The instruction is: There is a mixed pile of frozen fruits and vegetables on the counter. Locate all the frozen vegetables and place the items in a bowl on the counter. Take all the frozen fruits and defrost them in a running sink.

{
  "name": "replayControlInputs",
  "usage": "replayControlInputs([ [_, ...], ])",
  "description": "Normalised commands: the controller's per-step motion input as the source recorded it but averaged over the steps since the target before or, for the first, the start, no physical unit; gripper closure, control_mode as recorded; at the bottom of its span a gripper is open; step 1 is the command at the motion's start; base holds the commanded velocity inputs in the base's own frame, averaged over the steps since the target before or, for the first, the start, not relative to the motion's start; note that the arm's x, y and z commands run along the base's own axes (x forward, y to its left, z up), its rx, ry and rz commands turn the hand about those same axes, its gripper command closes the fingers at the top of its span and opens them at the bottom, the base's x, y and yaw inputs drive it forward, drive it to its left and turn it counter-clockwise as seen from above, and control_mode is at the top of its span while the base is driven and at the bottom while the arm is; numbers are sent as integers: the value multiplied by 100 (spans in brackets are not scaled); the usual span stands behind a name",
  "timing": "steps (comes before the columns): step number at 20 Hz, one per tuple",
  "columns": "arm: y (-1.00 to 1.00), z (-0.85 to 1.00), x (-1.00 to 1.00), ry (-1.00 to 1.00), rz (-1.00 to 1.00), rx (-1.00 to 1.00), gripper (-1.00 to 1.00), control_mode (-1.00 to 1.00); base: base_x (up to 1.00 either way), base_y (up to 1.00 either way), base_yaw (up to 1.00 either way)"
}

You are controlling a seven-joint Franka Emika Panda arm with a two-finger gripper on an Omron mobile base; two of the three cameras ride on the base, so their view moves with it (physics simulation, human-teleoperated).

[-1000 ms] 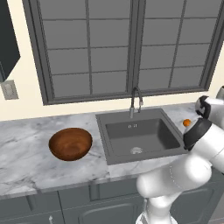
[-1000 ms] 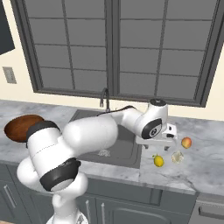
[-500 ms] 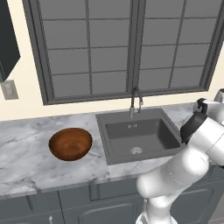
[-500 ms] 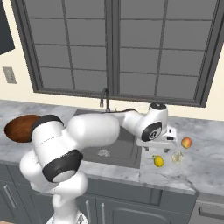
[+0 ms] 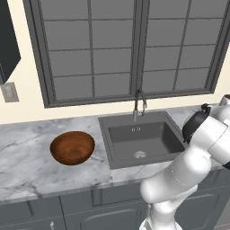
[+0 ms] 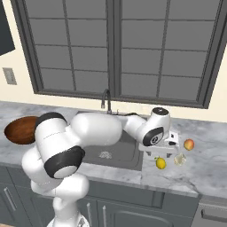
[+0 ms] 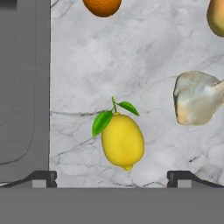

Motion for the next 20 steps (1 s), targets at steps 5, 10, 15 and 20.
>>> replayControlInputs([
  [5, -4, -19, 0, 0, 0, 0, -100, -100, 0, 0, 0],
  [10, -2, -19, 9, 0, 0, 0, -100, -100, 0, 0, 0],
  [15, -5, -16, 11, 0, 0, 0, -100, -100, 0, 0, 0],
  [20, -12, -15, 3, 0, 0, 0, -100, -100, 0, 0, 0],
])
